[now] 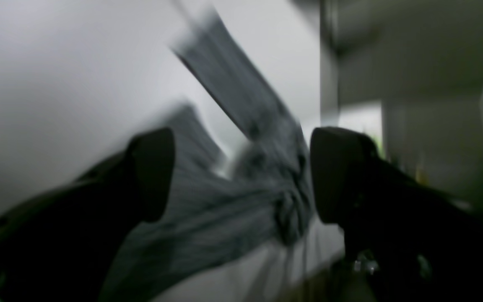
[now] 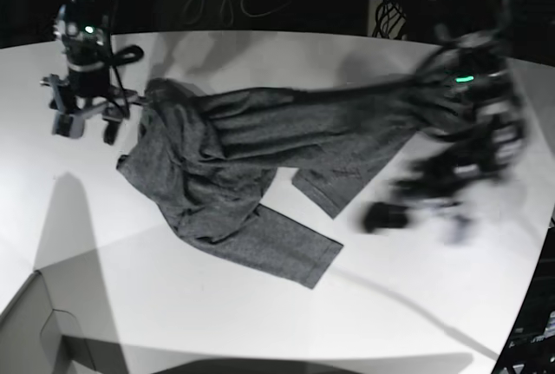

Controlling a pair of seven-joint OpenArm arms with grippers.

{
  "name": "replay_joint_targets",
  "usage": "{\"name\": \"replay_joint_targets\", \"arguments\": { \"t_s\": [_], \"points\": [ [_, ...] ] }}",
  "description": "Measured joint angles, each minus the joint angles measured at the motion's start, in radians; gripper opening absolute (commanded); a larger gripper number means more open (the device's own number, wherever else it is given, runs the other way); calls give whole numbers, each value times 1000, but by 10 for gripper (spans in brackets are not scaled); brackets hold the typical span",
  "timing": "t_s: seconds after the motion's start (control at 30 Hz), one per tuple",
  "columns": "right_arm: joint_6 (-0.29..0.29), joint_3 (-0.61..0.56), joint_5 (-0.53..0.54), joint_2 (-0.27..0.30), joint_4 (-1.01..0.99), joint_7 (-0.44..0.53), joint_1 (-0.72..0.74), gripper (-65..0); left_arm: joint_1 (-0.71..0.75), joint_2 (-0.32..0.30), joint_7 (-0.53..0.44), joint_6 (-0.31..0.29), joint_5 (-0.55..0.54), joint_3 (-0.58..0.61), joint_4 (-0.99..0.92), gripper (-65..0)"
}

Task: Layout the t-shirt on the table in an organized manner, then fold the t-shirt properly
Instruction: 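Swing the left gripper over the shirt and grasp a fold of fabric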

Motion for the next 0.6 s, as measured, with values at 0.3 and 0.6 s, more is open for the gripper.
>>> {"name": "replay_joint_targets", "arguments": {
  "t_s": [0.3, 0.6],
  "points": [
    [0, 5, -3, 39, 0, 2, -13, -292, -47, 132, -298, 13, 429, 468, -135, -159],
    [0, 2, -3, 39, 0, 0, -22, -292, -51, 161, -373, 13, 467, 476, -291, -202]
  ]
}}
